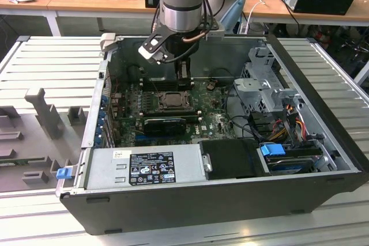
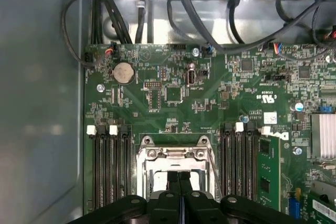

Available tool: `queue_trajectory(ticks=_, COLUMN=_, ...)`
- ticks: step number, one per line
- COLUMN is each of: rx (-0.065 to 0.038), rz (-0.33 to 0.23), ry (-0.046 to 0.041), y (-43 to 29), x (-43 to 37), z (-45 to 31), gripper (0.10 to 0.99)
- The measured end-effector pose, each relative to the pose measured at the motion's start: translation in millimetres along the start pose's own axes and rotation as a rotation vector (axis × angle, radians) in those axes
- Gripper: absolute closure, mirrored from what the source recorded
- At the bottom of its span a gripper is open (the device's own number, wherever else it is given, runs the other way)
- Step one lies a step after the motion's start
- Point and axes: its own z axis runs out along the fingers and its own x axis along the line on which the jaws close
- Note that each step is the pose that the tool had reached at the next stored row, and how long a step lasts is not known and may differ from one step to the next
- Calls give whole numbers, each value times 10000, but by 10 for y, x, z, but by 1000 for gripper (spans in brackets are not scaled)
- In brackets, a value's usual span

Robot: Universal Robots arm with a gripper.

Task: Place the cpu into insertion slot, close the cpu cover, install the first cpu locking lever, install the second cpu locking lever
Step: 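Close the cpu cover, then install the first cpu locking lever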

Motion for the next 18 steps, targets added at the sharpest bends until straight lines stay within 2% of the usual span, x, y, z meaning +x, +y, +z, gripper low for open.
queue_trajectory(ticks=3, rx=13, rz=0, ry=-1, y=-41, x=-1, z=82, gripper=980)
queue_trajectory(ticks=5, rx=22, rz=-1, ry=-1, y=-65, x=-1, z=107, gripper=980)
queue_trajectory(ticks=11, rx=25, rz=0, ry=1, y=-170, x=-2, z=111, gripper=980)
queue_trajectory(ticks=18, rx=25, rz=0, ry=2, y=-223, x=-3, z=108, gripper=980)
